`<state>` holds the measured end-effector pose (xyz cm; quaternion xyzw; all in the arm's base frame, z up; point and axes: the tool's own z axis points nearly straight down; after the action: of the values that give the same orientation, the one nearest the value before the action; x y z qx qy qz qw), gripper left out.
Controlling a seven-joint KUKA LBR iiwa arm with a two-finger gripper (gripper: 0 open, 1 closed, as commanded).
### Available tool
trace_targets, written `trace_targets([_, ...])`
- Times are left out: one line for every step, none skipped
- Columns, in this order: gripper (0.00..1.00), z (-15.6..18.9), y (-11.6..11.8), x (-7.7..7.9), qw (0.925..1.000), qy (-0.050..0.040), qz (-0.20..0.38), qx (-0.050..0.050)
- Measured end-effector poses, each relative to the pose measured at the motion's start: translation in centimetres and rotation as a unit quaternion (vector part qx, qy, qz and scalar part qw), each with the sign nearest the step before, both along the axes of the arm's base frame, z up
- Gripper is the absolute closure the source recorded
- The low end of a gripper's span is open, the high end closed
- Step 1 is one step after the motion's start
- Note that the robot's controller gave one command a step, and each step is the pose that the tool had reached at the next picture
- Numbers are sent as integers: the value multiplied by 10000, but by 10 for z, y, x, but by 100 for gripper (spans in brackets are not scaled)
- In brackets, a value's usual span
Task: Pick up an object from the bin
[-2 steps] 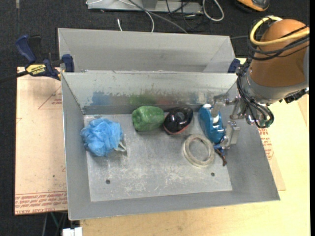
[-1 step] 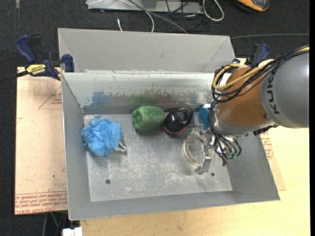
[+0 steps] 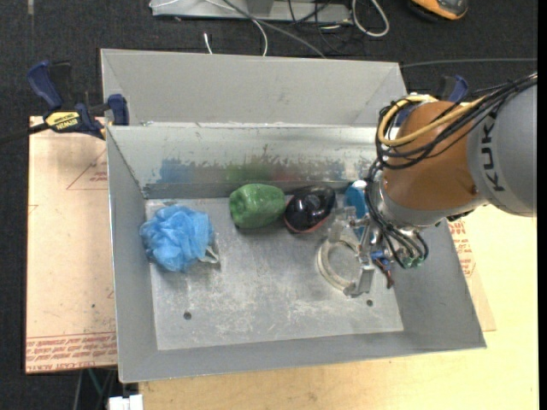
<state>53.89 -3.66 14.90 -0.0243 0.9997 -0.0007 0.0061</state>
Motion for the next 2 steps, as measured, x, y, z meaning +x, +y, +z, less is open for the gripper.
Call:
trace_targets([0,-52,30,-30,9972,86,-743,29])
trace_targets([0,-77,-61,-8,9737,-24,-2278,47])
